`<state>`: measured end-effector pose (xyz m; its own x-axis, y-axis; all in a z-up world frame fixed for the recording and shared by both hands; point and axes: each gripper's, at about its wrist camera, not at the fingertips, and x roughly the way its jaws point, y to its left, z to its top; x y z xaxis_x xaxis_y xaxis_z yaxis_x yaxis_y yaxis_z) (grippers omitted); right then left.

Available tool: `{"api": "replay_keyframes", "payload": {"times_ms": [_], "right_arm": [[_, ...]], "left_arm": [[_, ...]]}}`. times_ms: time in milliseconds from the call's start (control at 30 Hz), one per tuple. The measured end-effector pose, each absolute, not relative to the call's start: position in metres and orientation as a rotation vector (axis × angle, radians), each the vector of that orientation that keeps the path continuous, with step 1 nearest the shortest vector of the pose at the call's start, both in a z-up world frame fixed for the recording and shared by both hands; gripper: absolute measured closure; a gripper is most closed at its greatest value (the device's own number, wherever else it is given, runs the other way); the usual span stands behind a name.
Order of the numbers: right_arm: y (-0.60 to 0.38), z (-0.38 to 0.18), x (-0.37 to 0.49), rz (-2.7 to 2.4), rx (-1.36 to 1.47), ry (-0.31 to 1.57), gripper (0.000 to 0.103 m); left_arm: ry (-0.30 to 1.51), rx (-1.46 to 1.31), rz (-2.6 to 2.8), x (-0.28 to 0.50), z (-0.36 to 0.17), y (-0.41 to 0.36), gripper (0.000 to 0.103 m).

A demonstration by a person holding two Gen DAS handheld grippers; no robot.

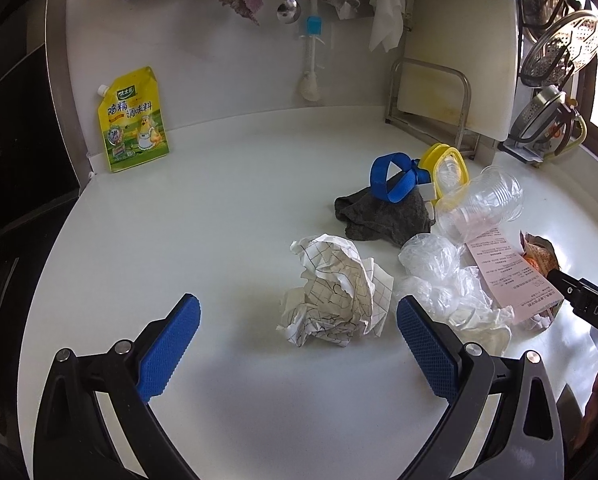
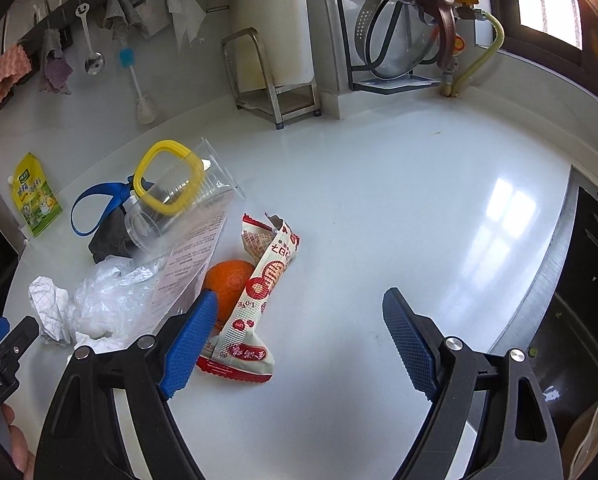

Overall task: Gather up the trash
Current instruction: 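Reach the right tool to the red-white snack wrapper and grasp it while the left tool grasps the crumpled paper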

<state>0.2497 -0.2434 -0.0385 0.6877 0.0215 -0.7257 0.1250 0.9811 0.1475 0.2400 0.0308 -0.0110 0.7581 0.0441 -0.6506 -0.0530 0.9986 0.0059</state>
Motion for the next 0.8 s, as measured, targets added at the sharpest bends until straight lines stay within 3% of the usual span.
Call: {"api": "replay_keyframes", "payload": {"times_ms": [133,200,267,367,800], "right_arm": [[-0.241,-0.039,0.249,-0.057,0.166,0.82,0.023],[-0.24,-0.039,0.249,-0.058,0.151,0.828,0.033],[-0.239,-0.041,0.25,-0.049,0.146,0.849,0.051],[-0.238,-0.043,0.249,-0.046,0.13,0.866,0.063],[-0.255,-0.037,0.229,-0.058,0.167,0.811,0.068]], "left_arm": [[0.707,-0.01,0.055,0.241,-0.011,0.029,0.006],[0.706,-0.008,0.058,0.241,-0.011,0.029,0.006],[0.707,-0.007,0.059,0.241,-0.012,0.028,0.006],[0.708,-0.009,0.059,0.242,-0.012,0.028,0.006],[0.702,-0.019,0.061,0.243,-0.012,0.031,0.006]]}}
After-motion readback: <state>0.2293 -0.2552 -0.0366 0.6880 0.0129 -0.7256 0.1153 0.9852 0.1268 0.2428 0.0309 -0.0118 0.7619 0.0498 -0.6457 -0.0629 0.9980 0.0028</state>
